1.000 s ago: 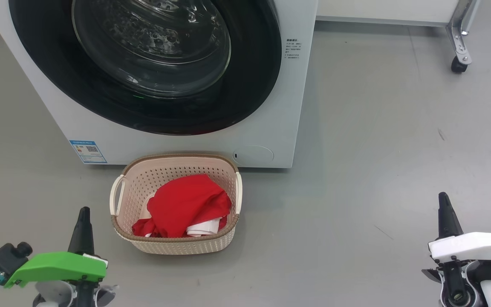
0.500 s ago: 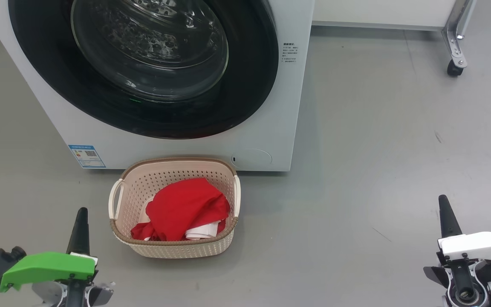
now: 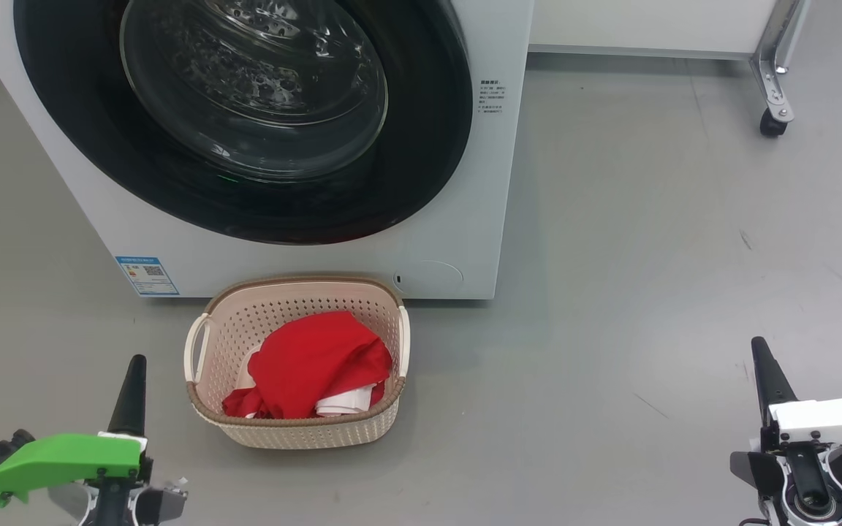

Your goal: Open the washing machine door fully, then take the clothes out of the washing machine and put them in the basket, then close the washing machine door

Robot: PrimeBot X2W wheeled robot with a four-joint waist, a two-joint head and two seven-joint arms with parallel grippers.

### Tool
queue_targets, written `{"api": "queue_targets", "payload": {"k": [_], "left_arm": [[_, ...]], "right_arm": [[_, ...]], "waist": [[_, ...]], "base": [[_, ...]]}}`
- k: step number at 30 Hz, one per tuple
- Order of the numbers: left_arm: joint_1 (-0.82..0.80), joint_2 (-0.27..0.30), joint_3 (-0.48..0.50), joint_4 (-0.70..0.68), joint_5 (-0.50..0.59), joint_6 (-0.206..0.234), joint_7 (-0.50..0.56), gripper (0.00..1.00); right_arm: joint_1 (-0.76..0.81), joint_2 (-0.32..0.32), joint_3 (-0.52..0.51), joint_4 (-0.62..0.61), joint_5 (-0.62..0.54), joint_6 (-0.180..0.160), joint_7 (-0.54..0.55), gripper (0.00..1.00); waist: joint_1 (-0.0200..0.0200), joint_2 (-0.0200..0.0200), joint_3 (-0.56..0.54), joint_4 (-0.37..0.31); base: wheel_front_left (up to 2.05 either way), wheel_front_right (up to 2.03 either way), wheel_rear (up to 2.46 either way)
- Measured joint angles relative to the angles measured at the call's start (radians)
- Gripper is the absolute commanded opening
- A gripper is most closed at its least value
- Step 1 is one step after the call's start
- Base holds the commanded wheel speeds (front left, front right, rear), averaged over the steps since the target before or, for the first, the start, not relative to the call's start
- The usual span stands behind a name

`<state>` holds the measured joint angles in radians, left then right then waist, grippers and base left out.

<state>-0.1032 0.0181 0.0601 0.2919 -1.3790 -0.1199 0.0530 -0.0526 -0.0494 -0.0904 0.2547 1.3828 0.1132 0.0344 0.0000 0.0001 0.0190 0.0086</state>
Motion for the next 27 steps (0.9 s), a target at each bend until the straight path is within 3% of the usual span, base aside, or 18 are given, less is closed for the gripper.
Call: {"api": "queue_targets", "payload": {"k": [17, 27], "left_arm": [[0.001, 0.004, 0.024, -0.010, -0.208, 0.000, 0.060, 0.00], [0.001, 0.005, 0.026, -0.011, -0.216, 0.000, 0.060, 0.00]], "right_arm": [[-0.002, 0.001, -0.027, 0.017, 0.218, 0.008, 0.058, 0.00], [-0.006, 0.001, -0.030, 0.019, 0.228, 0.009, 0.062, 0.00]], "waist": [[0.0000, 0.0000, -0.016, -0.008], [0.0000, 0.0000, -0.016, -0.009]], "base": [[0.00, 0.00, 0.00], [0.00, 0.00, 0.00]]}}
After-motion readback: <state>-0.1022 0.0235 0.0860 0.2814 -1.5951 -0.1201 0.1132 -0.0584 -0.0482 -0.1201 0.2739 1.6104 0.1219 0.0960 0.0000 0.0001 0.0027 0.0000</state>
